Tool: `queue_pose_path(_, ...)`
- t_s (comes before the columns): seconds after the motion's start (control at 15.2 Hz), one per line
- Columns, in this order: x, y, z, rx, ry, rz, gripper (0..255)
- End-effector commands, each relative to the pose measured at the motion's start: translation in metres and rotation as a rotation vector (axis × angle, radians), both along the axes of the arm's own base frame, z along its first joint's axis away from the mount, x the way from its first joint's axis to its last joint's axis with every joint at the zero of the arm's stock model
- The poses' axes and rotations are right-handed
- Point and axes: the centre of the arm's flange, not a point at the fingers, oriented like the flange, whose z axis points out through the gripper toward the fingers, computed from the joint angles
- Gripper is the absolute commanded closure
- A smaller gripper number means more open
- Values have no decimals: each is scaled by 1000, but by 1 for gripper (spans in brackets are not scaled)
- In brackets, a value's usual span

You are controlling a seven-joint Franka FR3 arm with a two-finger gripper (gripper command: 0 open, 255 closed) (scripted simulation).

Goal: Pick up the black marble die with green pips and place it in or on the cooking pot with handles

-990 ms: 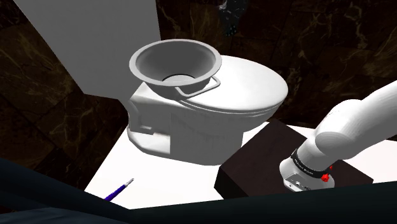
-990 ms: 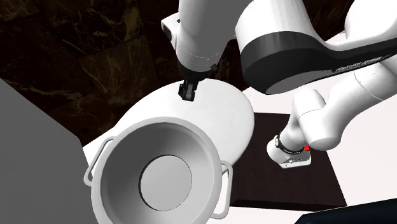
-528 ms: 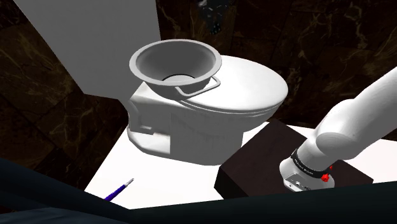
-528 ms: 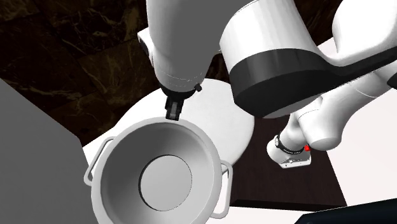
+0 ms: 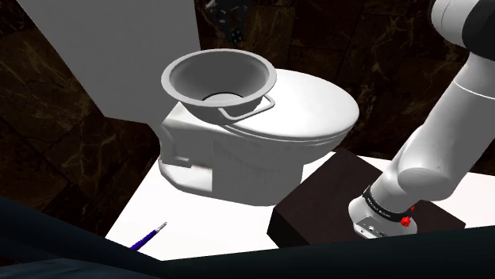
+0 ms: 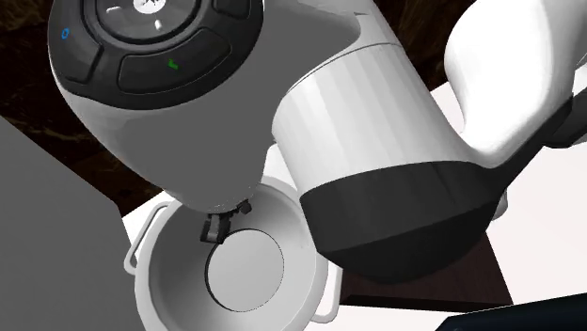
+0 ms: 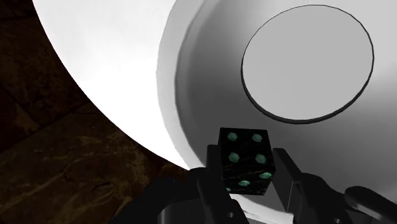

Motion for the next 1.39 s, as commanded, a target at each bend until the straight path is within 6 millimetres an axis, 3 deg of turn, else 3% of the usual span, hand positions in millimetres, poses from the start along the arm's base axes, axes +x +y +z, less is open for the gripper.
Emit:
queue_pose_path(0.0, 12, 25, 2, 1, 0, -3, 255)
queue_pose_path(0.2, 28, 64, 3, 1, 0, -3, 255)
queue_pose_path(1.12, 28, 64, -71, 1, 0, -3, 255)
queue_pose_path(1.32, 28, 64, -73, 1, 0, -3, 255)
